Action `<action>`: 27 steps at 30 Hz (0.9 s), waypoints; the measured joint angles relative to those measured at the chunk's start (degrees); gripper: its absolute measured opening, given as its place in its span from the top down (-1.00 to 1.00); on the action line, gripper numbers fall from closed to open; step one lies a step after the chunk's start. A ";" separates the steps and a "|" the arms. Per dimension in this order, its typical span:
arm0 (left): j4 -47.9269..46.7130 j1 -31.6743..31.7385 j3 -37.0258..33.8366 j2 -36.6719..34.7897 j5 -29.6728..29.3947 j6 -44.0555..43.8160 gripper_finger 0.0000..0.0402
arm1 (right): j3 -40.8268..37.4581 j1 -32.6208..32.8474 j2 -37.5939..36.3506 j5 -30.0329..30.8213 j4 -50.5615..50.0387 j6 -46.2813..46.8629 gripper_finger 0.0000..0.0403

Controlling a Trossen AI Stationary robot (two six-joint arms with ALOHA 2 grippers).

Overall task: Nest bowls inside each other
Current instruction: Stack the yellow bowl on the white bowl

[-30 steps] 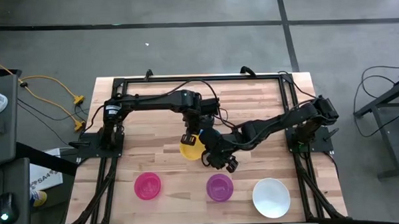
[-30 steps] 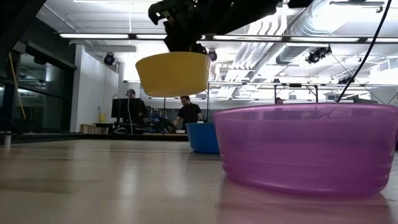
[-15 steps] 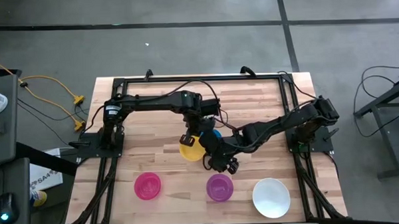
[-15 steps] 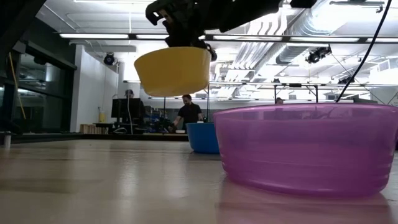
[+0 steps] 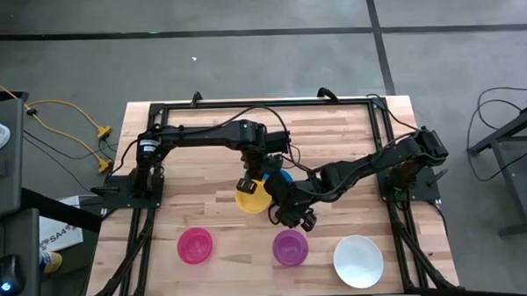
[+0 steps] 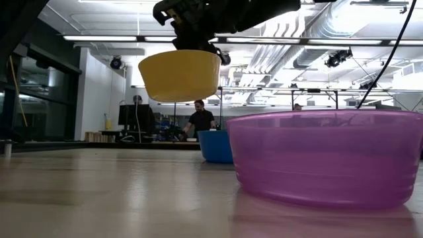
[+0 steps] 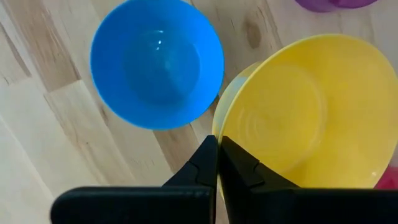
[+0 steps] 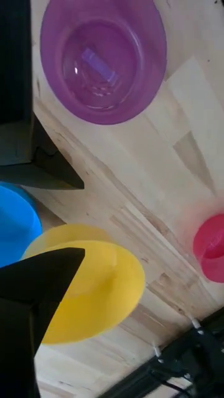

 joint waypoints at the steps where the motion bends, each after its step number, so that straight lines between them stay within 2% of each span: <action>1: -0.04 0.00 0.00 0.00 -0.08 -0.38 1.00 | 0.00 0.03 0.00 -0.04 -0.17 0.04 0.22; 8: -0.35 -0.15 0.00 0.00 0.69 -1.59 1.00 | -0.02 2.26 0.00 1.58 -0.91 -0.59 0.22; 14: -1.83 1.13 0.02 0.00 -0.56 -9.18 1.00 | -0.07 1.90 0.00 2.11 -2.86 7.05 0.22; 22: -1.79 3.81 0.02 -0.02 -2.10 -17.14 1.00 | -0.11 1.61 -1.04 9.72 -7.00 12.83 0.22; 27: -1.80 5.55 0.02 -0.02 -3.91 -22.54 1.00 | -0.09 -1.01 -3.69 10.44 -9.24 20.42 0.22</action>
